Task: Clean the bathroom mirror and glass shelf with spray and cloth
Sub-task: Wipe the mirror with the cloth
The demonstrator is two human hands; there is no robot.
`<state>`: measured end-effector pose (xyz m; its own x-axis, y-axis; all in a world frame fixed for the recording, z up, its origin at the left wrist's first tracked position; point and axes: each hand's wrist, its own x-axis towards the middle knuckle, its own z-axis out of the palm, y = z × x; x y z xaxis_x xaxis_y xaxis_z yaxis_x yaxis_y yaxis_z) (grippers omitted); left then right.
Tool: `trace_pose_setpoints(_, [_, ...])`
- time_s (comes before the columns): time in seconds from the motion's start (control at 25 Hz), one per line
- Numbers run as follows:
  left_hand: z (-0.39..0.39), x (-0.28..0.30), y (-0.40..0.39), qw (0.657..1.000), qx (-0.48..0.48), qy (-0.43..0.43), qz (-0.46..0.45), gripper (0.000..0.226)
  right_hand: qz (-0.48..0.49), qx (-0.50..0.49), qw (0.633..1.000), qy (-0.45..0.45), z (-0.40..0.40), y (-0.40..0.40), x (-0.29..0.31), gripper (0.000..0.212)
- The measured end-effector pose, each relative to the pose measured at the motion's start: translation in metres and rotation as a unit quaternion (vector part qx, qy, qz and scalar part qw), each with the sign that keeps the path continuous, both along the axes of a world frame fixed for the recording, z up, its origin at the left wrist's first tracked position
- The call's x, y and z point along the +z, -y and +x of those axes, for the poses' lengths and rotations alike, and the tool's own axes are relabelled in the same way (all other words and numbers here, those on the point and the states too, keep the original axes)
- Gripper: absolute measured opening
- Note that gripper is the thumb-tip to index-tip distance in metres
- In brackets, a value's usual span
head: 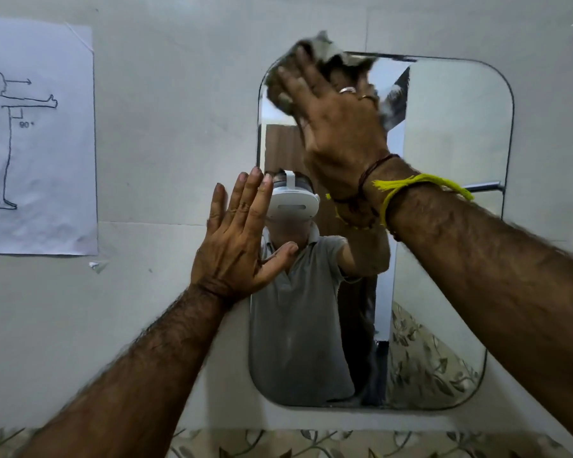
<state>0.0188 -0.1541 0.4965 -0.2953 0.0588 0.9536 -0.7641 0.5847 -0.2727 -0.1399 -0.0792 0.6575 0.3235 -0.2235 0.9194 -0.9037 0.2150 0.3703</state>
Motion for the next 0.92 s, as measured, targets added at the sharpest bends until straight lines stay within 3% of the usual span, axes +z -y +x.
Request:
trace_pose_setpoints(0.08, [-0.001, 0.0, 0.0, 1.0, -0.002, 0.0, 0.003, 0.088, -0.042, 0.039, 0.992, 0.109, -0.012, -0.007, -0.005, 0.056])
trace_pose_setpoints(0.12, [-0.001, -0.001, 0.001, 1.0, -0.002, 0.0, 0.004, 0.088, -0.042, 0.047, 0.993, 0.102, -0.012, -0.008, -0.013, 0.057])
trace_pose_setpoints(0.24, [-0.001, -0.001, 0.002, 1.0, 0.003, 0.0, 0.001, 0.09, 0.041, 0.028, 0.994, -0.101, -0.004, -0.004, -0.058, 0.063])
trace_pose_setpoints(0.28, [-0.001, -0.001, 0.003, 1.0, 0.004, -0.001, -0.001, 0.09, 0.061, 0.023, 0.99, -0.125, -0.007, -0.004, -0.066, 0.065])
trace_pose_setpoints(0.32, [0.0, -0.002, 0.003, 1.0, 0.007, -0.001, -0.002, 0.09, 0.061, 0.025, 0.993, -0.101, -0.013, -0.006, -0.067, 0.067])
trace_pose_setpoints(0.44, [-0.001, -0.001, 0.004, 1.0, 0.007, 0.001, 0.003, 0.09, -0.002, 0.068, 0.991, 0.115, -0.027, -0.015, -0.053, 0.067])
trace_pose_setpoints(0.52, [-0.001, -0.001, 0.004, 1.0, 0.002, -0.005, 0.001, 0.089, -0.005, 0.071, 0.993, 0.089, -0.018, -0.014, -0.068, 0.066])
trace_pose_setpoints(0.64, [0.002, -0.002, 0.003, 1.0, -0.003, -0.003, -0.009, 0.084, 0.086, 0.044, 0.992, -0.079, -0.01, -0.015, -0.119, 0.062])
trace_pose_setpoints(0.72, [0.0, -0.003, 0.003, 1.0, 0.009, 0.001, -0.012, 0.082, 0.079, 0.025, 0.996, -0.041, -0.025, -0.02, -0.124, 0.061])
trace_pose_setpoints(0.84, [-0.001, -0.003, 0.003, 1.0, 0.001, -0.002, -0.01, 0.078, 0.017, 0.058, 0.988, 0.142, -0.03, -0.022, -0.12, 0.068])
trace_pose_setpoints(0.92, [0.0, -0.003, 0.002, 1.0, -0.026, -0.005, -0.016, 0.075, 0.028, 0.069, 0.994, 0.083, -0.017, -0.021, -0.14, 0.063])
